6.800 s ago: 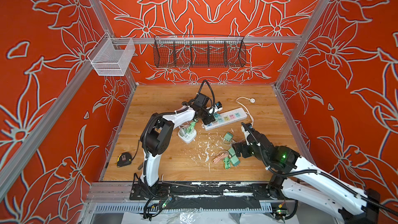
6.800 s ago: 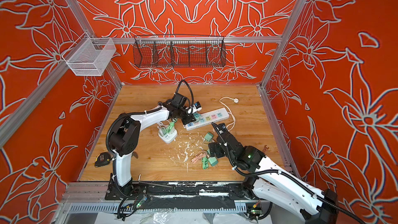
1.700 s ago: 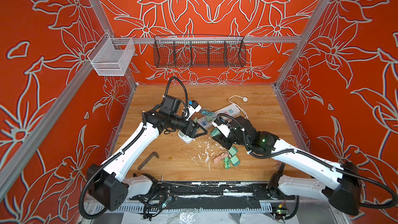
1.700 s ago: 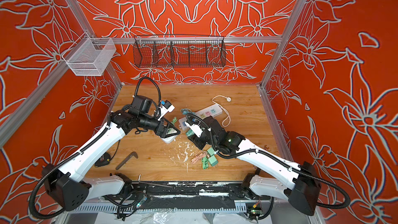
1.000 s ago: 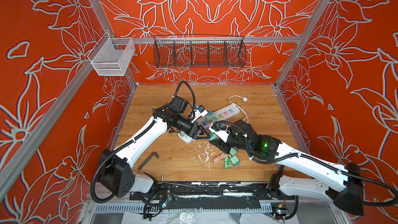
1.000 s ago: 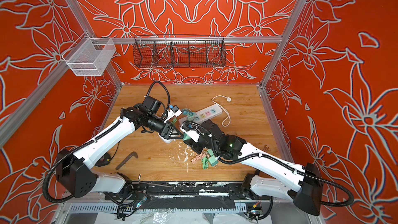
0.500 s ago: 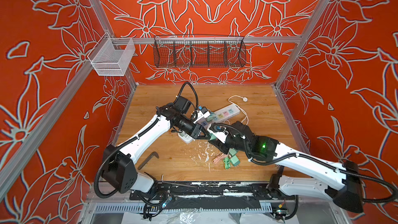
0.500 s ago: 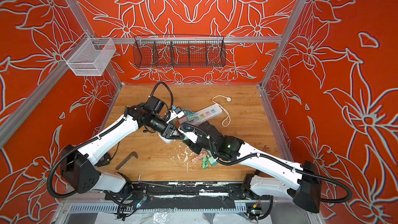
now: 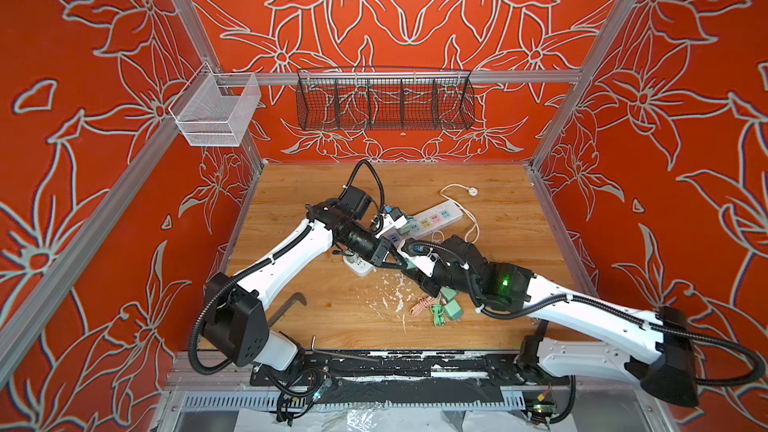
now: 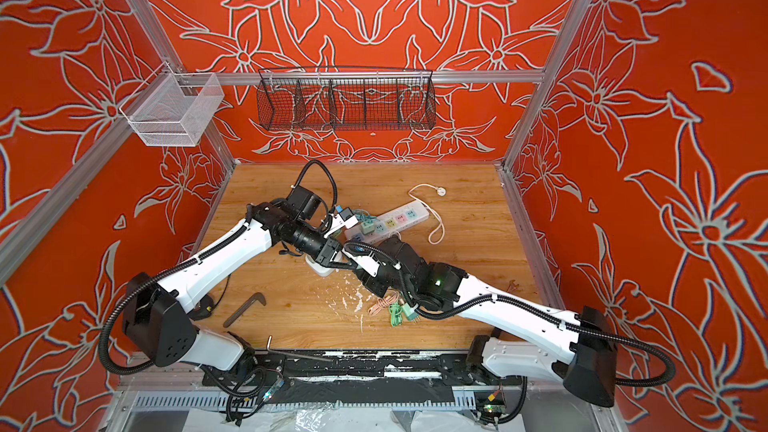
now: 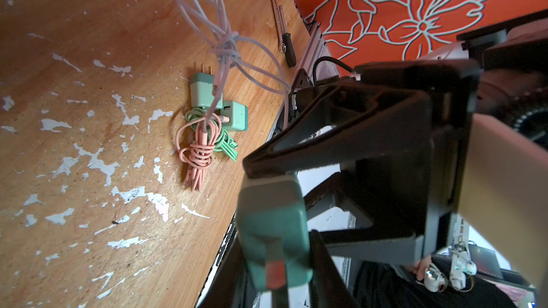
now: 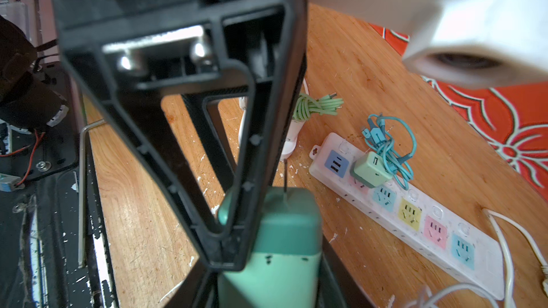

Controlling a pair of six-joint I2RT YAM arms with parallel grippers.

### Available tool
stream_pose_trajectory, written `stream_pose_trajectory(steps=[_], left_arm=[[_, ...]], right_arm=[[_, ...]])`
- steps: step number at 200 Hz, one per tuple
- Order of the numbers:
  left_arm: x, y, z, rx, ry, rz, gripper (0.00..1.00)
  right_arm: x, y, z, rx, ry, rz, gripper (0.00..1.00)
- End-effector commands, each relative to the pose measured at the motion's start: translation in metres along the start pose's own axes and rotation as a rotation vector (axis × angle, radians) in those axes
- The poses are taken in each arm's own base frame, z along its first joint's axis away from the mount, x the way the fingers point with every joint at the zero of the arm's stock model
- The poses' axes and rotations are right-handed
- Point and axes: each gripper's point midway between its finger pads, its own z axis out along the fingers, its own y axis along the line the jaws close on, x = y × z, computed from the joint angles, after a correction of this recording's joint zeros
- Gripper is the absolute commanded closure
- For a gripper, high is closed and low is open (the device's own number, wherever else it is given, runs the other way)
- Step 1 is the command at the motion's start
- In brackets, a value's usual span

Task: Insert the plug
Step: 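Close the left gripper on the charger and open the right gripper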

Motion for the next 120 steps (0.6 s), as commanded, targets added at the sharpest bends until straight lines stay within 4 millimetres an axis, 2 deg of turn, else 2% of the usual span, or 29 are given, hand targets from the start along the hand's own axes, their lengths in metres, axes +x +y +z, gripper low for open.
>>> stream_pose_trajectory(steps=[1,29,46,70,95,120], left_arm=[[-0.005,0.0,0.0,-0.01,-0.005,0.021,0.77],[-0.009,-0.003,0.0,0.003,-0.022,0.027,0.85],[-0.013,-0.004,-0.001,0.005,-0.031,0.034,0.94],[-0.02,-0.006,-0.002,0.009,-0.052,0.044,0.99],[-0.027,-0.008,-0.004,0.006,-0.066,0.059,1.0],[-0.034,-0.008,-0.008,0.007,-0.1,0.086,1.0]], right_arm=[[-0.039,0.0,-0.011,0.001,-0.13,-0.02,0.67],[-0.037,0.0,-0.014,0.006,-0.13,-0.018,0.66],[-0.035,-0.001,-0.015,0.009,-0.129,-0.014,0.64],[-0.032,-0.002,-0.019,0.015,-0.135,-0.006,0.6],[-0.03,-0.001,-0.019,0.013,-0.133,0.011,0.5],[-0.028,-0.002,-0.023,0.012,-0.132,0.056,0.31]])
